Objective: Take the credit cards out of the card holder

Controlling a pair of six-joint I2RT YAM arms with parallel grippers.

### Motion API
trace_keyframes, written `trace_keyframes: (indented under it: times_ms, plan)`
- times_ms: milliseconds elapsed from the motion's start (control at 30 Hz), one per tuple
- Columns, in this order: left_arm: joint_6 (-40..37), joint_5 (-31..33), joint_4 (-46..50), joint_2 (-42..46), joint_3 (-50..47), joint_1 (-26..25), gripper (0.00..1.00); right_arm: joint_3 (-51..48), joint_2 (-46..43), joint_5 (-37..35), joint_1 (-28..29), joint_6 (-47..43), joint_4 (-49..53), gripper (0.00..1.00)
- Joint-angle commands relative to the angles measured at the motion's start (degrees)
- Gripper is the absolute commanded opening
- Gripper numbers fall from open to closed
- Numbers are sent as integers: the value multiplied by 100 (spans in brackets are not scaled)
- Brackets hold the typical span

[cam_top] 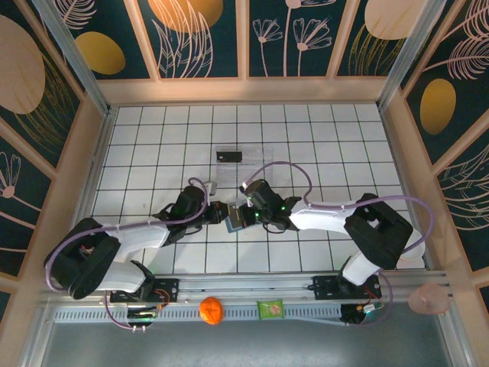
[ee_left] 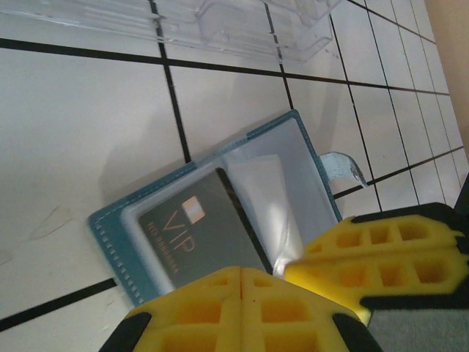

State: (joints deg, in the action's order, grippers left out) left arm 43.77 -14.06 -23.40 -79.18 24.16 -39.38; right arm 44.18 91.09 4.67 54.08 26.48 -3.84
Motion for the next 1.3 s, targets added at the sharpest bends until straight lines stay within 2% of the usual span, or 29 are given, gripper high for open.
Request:
trace_keyframes:
  times_ms: [0,433,600,733,800,900,967,1067,1267]
  plan:
    - [-121,-301,-17,-280,290,-81,0,-36,-126,52,-55,142,-135,0]
    - [-244,-112,1004,-1183,597,-147,0,-25,-61,-115,-82,300,18,0]
    - [-365,-55,1022,-1224,624,-144,0,-85,-89,-530,-168,612,480,0]
    - [-480,-34,1010,-1253,650,-142,0,-357,-369,-1216,-294,1002,783,0]
    - [-537,-35,1014,-1267,685,-148,0,-464,-532,-1444,-370,1144,913,9]
    - [-645,-35,1015,-1267,721,-146,0,-525,-872,-1539,-434,1135,967,30]
    - [-671,-35,992,-1242,725,-146,0,-514,-1143,-1416,-423,895,844,34]
    - [-727,-35,970,-1210,739,-142,0,-328,-1332,-1021,-434,541,769,35]
    - [-799,-9,997,-1118,757,-153,0,76,-770,439,-514,301,375,24]
